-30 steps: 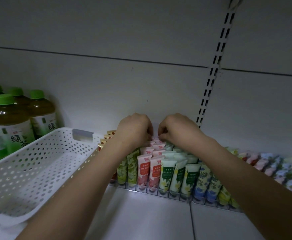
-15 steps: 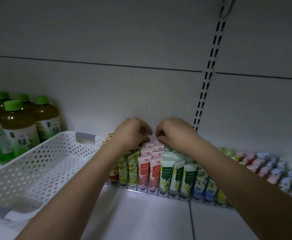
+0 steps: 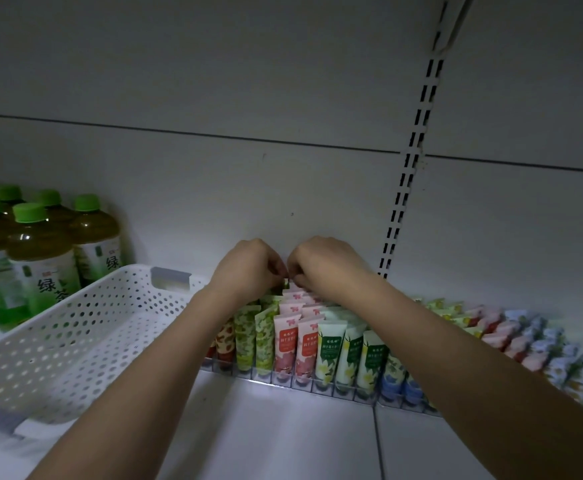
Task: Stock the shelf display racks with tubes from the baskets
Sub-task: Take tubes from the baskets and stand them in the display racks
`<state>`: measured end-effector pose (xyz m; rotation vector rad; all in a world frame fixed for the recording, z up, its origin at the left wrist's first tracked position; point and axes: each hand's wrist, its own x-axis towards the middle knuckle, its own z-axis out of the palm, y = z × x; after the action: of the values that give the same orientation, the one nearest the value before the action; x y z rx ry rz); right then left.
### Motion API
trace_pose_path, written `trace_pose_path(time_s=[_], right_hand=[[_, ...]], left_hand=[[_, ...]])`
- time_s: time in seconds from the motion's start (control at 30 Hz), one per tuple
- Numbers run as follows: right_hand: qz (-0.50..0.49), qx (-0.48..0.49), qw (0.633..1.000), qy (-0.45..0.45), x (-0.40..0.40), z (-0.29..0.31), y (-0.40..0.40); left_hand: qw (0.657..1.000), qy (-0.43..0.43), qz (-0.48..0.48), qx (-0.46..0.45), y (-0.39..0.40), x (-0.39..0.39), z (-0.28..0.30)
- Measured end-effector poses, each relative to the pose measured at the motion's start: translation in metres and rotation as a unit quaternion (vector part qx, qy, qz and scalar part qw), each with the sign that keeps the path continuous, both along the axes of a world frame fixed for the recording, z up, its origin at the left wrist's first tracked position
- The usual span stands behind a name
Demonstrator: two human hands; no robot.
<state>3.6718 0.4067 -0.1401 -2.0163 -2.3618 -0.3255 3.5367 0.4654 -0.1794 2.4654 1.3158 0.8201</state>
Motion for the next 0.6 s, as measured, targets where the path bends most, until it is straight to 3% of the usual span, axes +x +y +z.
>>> trace_pose_path(time_s=[0.2, 0.6], right_hand=[[0.028, 0.010, 0.999, 0.021, 0.005, -0.003, -0.005], [-0.012, 0.015, 0.997, 0.069, 0.032, -0.002, -0.015]], left_hand=[[0.999, 0.008, 0.037, 0.009, -0.003, 0.007, 0.001], [0.997, 0.035, -0.070, 0.002, -0.003, 0.008, 0.007]])
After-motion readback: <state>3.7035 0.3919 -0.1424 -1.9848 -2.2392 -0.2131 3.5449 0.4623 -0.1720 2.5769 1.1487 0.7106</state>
